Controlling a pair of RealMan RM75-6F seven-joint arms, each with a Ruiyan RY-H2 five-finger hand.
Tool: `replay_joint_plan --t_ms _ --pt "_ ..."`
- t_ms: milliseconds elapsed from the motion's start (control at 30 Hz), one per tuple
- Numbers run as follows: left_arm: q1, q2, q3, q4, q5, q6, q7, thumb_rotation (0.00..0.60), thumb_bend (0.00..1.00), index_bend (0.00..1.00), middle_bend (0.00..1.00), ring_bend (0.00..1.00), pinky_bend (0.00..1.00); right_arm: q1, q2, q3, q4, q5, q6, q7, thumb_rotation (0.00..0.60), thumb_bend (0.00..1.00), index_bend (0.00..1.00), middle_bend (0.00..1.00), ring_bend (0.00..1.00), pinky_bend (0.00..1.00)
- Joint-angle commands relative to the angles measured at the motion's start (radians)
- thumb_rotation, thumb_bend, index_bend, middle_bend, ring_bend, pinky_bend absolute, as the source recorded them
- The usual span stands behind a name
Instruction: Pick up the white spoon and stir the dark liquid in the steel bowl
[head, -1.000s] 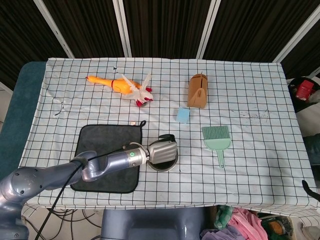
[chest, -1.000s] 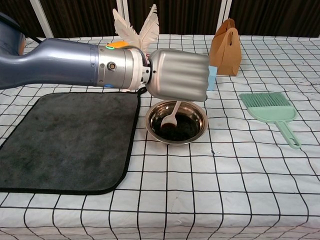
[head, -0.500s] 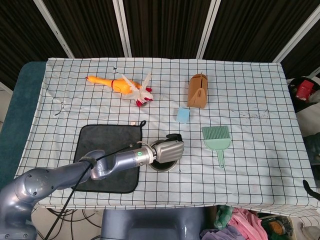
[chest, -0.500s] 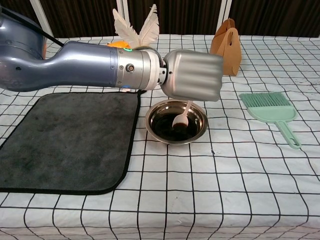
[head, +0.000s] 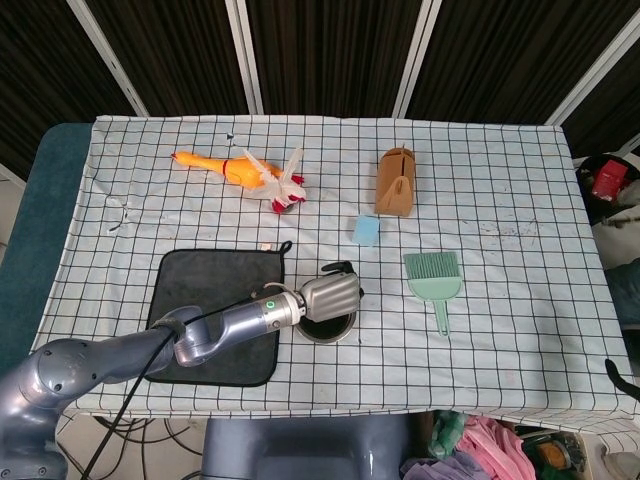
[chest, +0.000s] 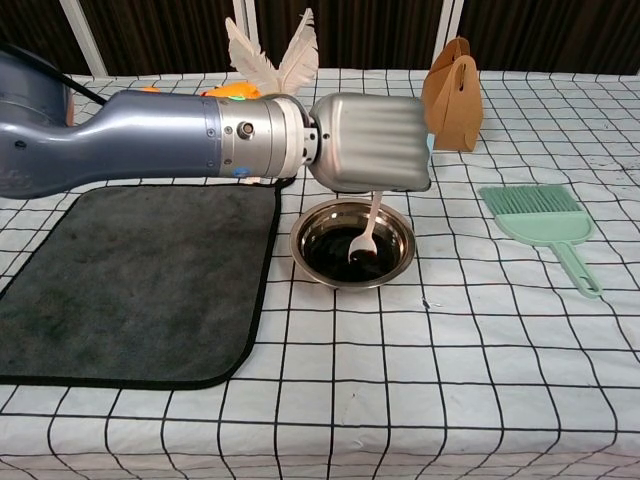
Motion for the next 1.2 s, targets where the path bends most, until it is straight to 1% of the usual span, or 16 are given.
replay_joint_plan --t_ms 33,133,267,367,467,533,600,700,733,767,833,900,1000,1033,1067,1200 --pt "0.009 0.013 -0.010 -0.019 -0.019 -0.006 0.024 0.600 0.23 0.26 0.79 0.81 0.79 0.000 0.000 -0.001 -0.001 0.000 -0.001 -0.002 0.600 0.22 0.00 0.11 0.21 0.29" --pt "0.017 0.025 -0.024 -0.040 -0.036 0.000 0.052 0.600 0.17 0.21 0.76 0.79 0.79 0.000 0.000 -0.001 -0.002 -0.001 -0.001 -0.004 0.600 0.22 0.00 0.11 0.21 0.29" --pt "0.031 0.044 -0.042 -0.069 -0.059 0.012 0.092 0.600 0.15 0.18 0.69 0.73 0.75 0.000 0.000 -0.001 -0.003 -0.001 0.000 -0.006 0.600 0.22 0.00 0.11 0.21 0.29" --pt "0.052 0.070 -0.069 -0.113 -0.085 0.047 0.144 0.600 0.15 0.18 0.60 0.67 0.67 0.000 0.001 -0.002 -0.004 0.000 -0.001 -0.008 0.600 0.22 0.00 0.11 0.21 0.29" --pt "0.098 0.116 -0.110 -0.186 -0.127 0.117 0.203 0.600 0.15 0.18 0.52 0.60 0.56 0.000 0.001 -0.002 -0.004 0.000 -0.001 -0.011 0.600 0.22 0.00 0.11 0.21 0.29" --pt "0.141 0.155 -0.135 -0.253 -0.170 0.166 0.231 0.600 0.15 0.18 0.47 0.55 0.50 -0.001 0.002 -0.002 -0.004 0.000 0.000 -0.014 0.600 0.22 0.00 0.11 0.21 0.29" --pt "0.212 0.224 -0.160 -0.362 -0.234 0.239 0.274 0.600 0.15 0.18 0.44 0.50 0.46 -0.002 0.005 -0.002 -0.005 0.005 -0.002 -0.022 0.600 0.22 0.00 0.11 0.21 0.29" --pt "0.306 0.320 -0.169 -0.509 -0.310 0.322 0.320 0.600 0.15 0.18 0.39 0.46 0.44 -0.003 0.009 -0.003 -0.010 0.010 -0.005 -0.033 0.600 0.22 0.00 0.11 0.21 0.29" --pt "0.341 0.357 -0.168 -0.562 -0.334 0.352 0.332 0.600 0.15 0.18 0.37 0.42 0.42 -0.003 0.011 -0.004 -0.013 0.011 -0.006 -0.037 0.600 0.22 0.00 0.11 0.21 0.29" --pt "0.397 0.414 -0.164 -0.640 -0.366 0.405 0.338 0.600 0.15 0.18 0.36 0.39 0.40 -0.003 0.014 -0.006 -0.018 0.011 -0.007 -0.046 0.600 0.22 0.00 0.11 0.21 0.29" --pt "0.456 0.468 -0.155 -0.712 -0.394 0.462 0.330 0.600 0.15 0.17 0.31 0.31 0.32 -0.002 0.017 -0.009 -0.026 0.006 -0.006 -0.057 0.600 0.22 0.00 0.11 0.21 0.29" --pt "0.552 0.544 -0.139 -0.810 -0.431 0.551 0.282 0.600 0.14 0.17 0.29 0.27 0.28 -0.001 0.020 -0.014 -0.039 -0.009 0.000 -0.070 0.600 0.22 0.00 0.11 0.21 0.29" --pt "0.669 0.629 -0.105 -0.905 -0.414 0.655 0.146 0.600 0.13 0.17 0.26 0.22 0.24 0.000 0.023 -0.021 -0.054 -0.029 0.009 -0.088 0.600 0.22 0.00 0.11 0.21 0.28" --pt "0.705 0.650 -0.089 -0.917 -0.396 0.686 0.093 0.600 0.13 0.17 0.25 0.21 0.23 0.001 0.022 -0.023 -0.057 -0.033 0.011 -0.093 0.600 0.22 0.00 0.11 0.21 0.28" --pt "0.765 0.679 -0.060 -0.924 -0.366 0.736 0.011 0.600 0.13 0.17 0.25 0.20 0.22 0.001 0.021 -0.026 -0.062 -0.038 0.014 -0.103 0.600 0.22 0.00 0.11 0.21 0.28" --pt "0.903 0.737 0.024 -0.909 -0.312 0.836 -0.167 0.600 0.13 0.17 0.21 0.16 0.17 0.005 0.017 -0.033 -0.074 -0.050 0.014 -0.125 0.600 0.22 0.00 0.11 0.21 0.28"
